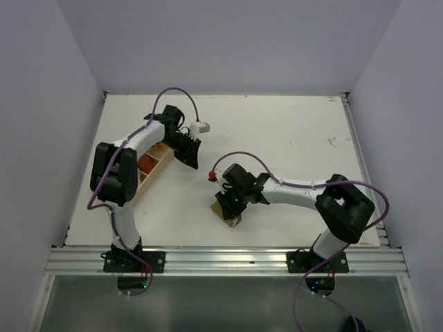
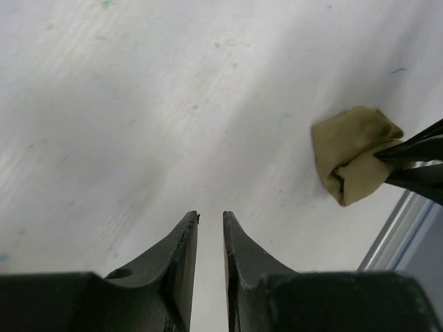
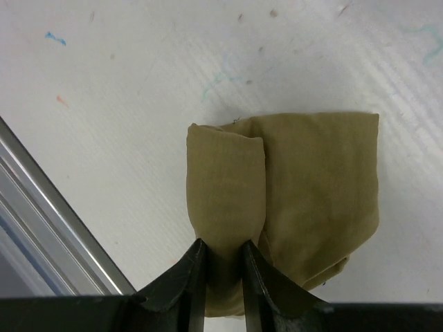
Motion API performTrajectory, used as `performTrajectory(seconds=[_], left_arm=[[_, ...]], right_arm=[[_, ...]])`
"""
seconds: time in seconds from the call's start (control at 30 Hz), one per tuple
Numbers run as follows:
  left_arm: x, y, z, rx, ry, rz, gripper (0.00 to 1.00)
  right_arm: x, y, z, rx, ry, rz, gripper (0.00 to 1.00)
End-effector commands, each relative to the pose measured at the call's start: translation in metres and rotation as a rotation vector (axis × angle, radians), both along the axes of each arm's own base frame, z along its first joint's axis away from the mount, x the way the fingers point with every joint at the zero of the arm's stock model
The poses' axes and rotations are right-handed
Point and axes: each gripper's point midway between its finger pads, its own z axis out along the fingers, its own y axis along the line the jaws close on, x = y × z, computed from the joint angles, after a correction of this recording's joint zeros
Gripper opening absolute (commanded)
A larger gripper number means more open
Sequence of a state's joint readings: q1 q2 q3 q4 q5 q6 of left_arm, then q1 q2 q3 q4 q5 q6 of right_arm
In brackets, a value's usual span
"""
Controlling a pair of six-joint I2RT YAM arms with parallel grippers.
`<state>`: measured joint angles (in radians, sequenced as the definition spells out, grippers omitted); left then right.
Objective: Roll the underwear
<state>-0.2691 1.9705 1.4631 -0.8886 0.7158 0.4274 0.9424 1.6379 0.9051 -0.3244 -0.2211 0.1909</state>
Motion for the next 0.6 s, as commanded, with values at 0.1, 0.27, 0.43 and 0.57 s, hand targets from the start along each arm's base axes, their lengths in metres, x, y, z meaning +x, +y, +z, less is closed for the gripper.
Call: performTrajectory(seconds=[0.1, 0.27, 0.43, 0.57], left_arm=[[0.088, 0.063, 0.090, 0.233, -0.487, 0.421, 0.24], [0.113, 0.068, 0.197, 0.014, -0.880, 0.662, 0.26], [0.106, 0.046, 0.262, -0.249, -1.034, 0.648, 0.44], [0.090, 0.005, 0.233, -0.297, -0.936, 0.315, 0.43]], right_arm=[[0.032, -0.014, -0.013, 0.051, 0.085, -0.055, 0.23], [0.026, 0.007, -0.013, 0.186, 0.213, -0.064, 0.23], [0.014, 0.018, -0.013, 0.345, 0.374, -0.069, 0.24], [0.012, 0.024, -0.021, 0.403, 0.452, -0.077, 0.24]])
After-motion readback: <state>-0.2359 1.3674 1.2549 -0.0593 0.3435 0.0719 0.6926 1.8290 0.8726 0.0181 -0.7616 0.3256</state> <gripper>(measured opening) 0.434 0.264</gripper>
